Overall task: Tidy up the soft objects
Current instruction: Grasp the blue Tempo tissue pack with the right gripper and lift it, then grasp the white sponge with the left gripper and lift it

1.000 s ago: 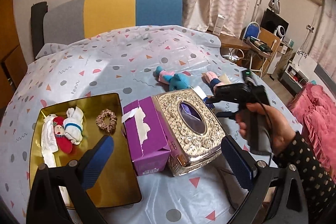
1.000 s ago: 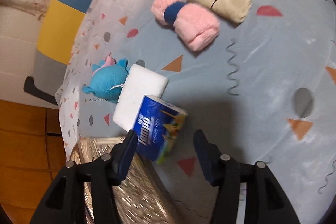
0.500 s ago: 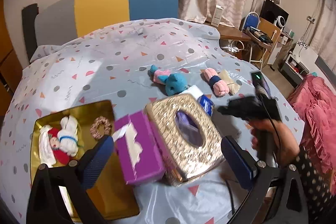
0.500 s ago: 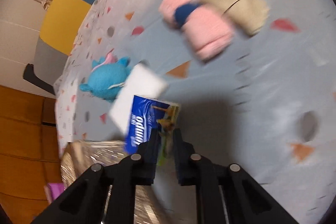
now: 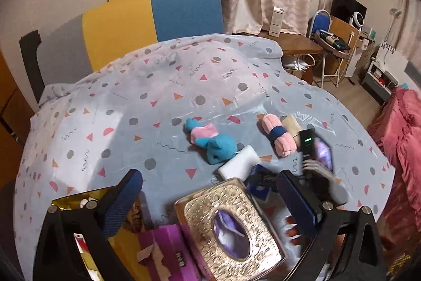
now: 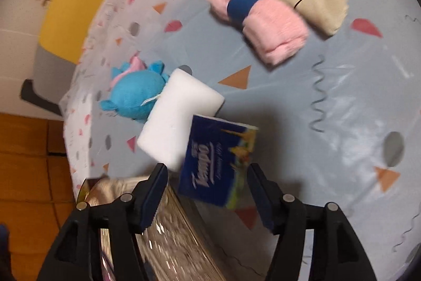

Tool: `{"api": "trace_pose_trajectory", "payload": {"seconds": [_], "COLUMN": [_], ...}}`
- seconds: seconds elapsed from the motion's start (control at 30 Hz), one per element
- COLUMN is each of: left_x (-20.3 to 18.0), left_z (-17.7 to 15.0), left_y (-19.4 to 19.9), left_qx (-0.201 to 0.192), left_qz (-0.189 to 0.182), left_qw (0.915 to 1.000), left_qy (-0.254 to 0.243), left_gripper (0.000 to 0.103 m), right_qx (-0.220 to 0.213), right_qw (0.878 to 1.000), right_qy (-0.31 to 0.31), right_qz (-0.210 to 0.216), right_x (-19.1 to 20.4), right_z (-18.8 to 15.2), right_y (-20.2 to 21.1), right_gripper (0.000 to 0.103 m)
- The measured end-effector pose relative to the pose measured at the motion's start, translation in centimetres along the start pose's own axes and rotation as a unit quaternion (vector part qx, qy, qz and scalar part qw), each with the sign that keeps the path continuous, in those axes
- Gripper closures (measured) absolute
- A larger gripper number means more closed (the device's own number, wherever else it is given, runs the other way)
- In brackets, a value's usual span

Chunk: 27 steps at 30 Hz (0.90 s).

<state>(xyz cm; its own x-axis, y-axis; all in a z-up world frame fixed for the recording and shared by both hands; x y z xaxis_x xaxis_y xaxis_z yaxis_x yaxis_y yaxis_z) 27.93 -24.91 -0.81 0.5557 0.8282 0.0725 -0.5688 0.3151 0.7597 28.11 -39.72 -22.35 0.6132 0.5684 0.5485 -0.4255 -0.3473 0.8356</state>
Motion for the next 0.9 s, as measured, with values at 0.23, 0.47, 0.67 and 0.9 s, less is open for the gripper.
{"api": "trace_pose_trajectory", "payload": {"seconds": [0.23, 0.47, 0.67, 0.9], "left_x": [-1.3, -5.6, -10.2, -11.6], "left_z": [0.3, 0.2, -1.5, -3.7], "left_y": [-4.2, -10.2, -16.7, -21.7], "left_qx": [0.057, 0.14, 0.235, 0.313], "left_qz": [-0.007, -0.004, 0.008, 0.056], "left_qw": [0.9983, 0.9825, 0.9351, 0.8868], "left_qy": [-0.003, -0.123, -0.265, -0.336], "left_gripper": [0.0, 0.0, 0.0, 0.0], "right_qx": [-0.008, -0.103, -0.182, -0.235], "right_qw": [0.997, 0.984, 0.977, 0.963], "right_qy": [0.065, 0.114, 0.111, 0.128], "right_qz": [-0.034, -0.095, 0.01, 0.038], "right_x": [0.2, -6.5, -9.5, -9.8], "right_z": [0.0, 0.8, 0.0, -1.0], "right_y": [-1.4, 3.9, 5.9, 6.3], "right_gripper": [0.043, 0.045, 0.045, 0.045]}}
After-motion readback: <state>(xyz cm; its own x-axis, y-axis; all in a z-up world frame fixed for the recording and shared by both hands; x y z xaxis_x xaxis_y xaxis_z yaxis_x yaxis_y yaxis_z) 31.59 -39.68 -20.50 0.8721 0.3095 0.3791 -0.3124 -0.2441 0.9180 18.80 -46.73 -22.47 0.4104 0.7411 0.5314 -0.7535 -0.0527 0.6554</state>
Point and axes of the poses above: each gripper's, at about its wrist camera, not at the fingertips, and y roughly against the way its jaws point, x to its left, z to its top, the point moved 10 cm from there along -y, roughly the way its jaws point, and after that the axes turned 6 degrees about -y, right-handed, at the moved point
